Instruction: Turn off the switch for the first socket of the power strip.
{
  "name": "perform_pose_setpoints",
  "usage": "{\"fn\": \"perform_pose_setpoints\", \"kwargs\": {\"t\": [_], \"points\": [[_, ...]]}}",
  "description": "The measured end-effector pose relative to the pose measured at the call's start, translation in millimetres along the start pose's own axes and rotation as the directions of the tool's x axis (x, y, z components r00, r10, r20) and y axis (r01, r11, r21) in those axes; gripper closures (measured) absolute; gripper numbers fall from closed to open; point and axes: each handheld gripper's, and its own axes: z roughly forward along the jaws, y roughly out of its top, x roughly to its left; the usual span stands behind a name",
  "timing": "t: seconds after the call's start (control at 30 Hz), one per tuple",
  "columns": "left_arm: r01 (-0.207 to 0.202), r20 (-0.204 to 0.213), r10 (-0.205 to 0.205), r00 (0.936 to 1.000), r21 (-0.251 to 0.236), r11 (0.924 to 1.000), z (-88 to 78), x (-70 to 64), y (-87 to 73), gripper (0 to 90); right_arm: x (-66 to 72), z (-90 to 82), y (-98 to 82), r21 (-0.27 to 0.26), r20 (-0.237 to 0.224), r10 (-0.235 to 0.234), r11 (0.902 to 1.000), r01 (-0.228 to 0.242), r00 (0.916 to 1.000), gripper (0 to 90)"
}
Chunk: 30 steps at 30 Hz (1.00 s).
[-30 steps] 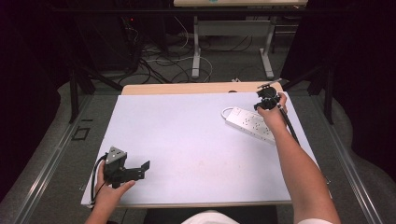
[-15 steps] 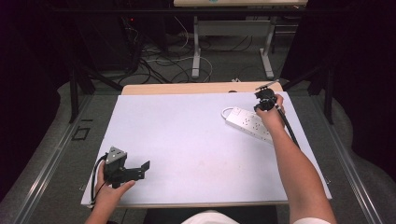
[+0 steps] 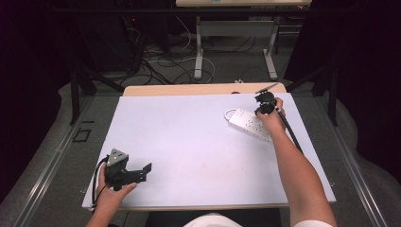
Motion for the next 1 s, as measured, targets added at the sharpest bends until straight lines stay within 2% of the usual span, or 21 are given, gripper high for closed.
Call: {"fn": "perform_pose_setpoints", "kwargs": {"t": [0.07,0.13,0.33,0.63,1.0], "points": [[0.001,-0.001,-0.001,1.0000,-0.002,1.0000,0.2,0.1,-0.2,1.0,0.3,2.7,-0.9,-0.006,-0.004,-0.004,1.0000,0.004,1.0000,90.0],[-0.001,-0.002,0.001,1.0000,-0.003,1.0000,0.2,0.4,-0.2,1.1,0.4,3.3,-1.4,0.013,0.004,-0.012,0.9998,0.012,0.9999,90.0],[-0.001,-0.002,0.001,1.0000,-0.002,1.0000,0.0,0.3,-0.2,1.1,-0.5,6.4,-3.5,0.011,0.002,0.018,0.9998,-0.018,0.9998,90.0],[-0.003,-0.004,0.003,1.0000,-0.005,1.0000,-0.1,-0.1,-0.3,1.1,-0.1,7.3,-3.9,0.001,-0.012,-0.003,1.0000,0.003,0.9999,90.0],[-0.005,-0.004,0.005,1.0000,-0.002,1.0000,-1.1,0.2,-0.3,1.1,-0.2,7.3,-4.0,0.007,-0.010,0.000,1.0000,0.000,1.0000,90.0]]}}
